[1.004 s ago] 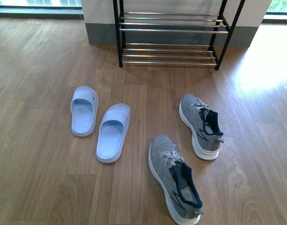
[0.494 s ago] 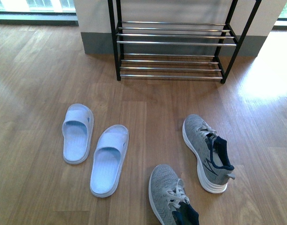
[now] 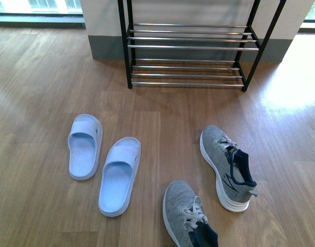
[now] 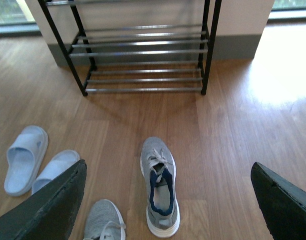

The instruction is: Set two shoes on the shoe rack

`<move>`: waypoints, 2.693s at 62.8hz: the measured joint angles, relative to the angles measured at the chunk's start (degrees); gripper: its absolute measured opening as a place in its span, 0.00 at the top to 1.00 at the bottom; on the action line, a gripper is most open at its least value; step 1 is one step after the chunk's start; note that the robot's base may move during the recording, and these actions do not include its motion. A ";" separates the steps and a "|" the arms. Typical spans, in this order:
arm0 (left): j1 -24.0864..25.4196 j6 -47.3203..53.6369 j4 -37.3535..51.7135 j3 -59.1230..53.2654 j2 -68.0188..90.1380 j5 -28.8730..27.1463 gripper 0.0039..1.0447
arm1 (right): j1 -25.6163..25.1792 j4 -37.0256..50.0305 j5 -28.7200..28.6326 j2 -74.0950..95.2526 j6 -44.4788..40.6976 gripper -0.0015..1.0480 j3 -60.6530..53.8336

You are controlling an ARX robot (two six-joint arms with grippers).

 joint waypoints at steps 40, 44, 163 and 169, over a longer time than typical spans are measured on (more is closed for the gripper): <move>0.00 0.00 0.00 0.00 0.00 0.00 0.09 | -6.62 12.46 -4.46 84.19 -11.85 0.09 34.69; 0.00 0.00 0.00 0.00 0.00 0.00 0.09 | -6.97 11.74 -4.13 87.97 -12.48 0.09 37.51; 0.00 0.00 0.00 0.00 0.00 0.00 0.09 | -13.77 17.51 -12.33 73.66 1.75 0.99 28.33; 0.00 0.00 0.00 -0.02 0.00 0.00 0.09 | -16.74 15.26 -13.33 63.04 2.45 0.99 22.73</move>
